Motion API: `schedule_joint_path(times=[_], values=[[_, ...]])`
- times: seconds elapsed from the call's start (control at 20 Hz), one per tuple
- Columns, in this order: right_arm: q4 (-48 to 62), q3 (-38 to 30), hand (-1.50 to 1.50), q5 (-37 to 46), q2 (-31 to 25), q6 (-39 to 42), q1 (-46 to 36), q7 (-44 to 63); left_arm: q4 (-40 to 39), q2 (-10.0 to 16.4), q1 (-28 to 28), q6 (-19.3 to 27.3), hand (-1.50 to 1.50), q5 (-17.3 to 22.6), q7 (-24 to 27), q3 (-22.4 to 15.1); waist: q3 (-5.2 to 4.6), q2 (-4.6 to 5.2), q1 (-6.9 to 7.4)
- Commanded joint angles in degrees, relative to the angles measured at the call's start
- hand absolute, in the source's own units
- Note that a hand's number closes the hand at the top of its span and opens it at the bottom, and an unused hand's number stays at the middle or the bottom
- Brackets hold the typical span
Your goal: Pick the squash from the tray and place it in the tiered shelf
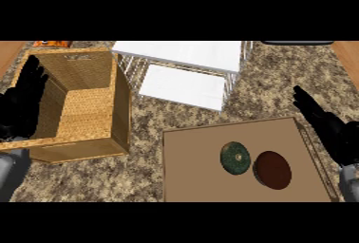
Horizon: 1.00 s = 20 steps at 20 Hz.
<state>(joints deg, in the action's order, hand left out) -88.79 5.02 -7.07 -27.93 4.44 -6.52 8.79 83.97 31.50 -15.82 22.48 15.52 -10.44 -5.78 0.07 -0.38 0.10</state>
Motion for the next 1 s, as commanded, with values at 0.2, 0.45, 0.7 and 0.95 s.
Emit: schedule_joint_path(times=[0.2, 0.45, 0.7, 0.95], values=[[-13.5, -12.5, 1.5, 5.1, 0.1, -16.7, 5.6, -5.3, -4.4, -4.3, 11.3, -4.6, 0.0, 4.9, -2.8, -1.5, -0.34, -0.78, -4.78], [-8.6, -15.8, 1.5, 9.1, 3.0, -24.4, 18.2, 1.7, -2.7, -5.6, 15.7, -8.7, 0.0, 8.7, -4.7, -1.5, -0.27, -0.04, -5.72], [-19.6, -12.0, -1.5, 8.5, 5.6, -21.6, 25.8, -4.3, -1.0, -6.7, 16.9, -10.1, 0.0, 8.3, -5.3, -2.0, -0.26, -0.14, -4.12], [-26.7, -6.5, -1.5, 9.3, 4.3, -16.3, 32.8, -4.5, 0.1, -7.4, 17.2, -10.3, 0.0, 7.3, -6.6, -1.5, -0.32, 0.18, -3.23]])
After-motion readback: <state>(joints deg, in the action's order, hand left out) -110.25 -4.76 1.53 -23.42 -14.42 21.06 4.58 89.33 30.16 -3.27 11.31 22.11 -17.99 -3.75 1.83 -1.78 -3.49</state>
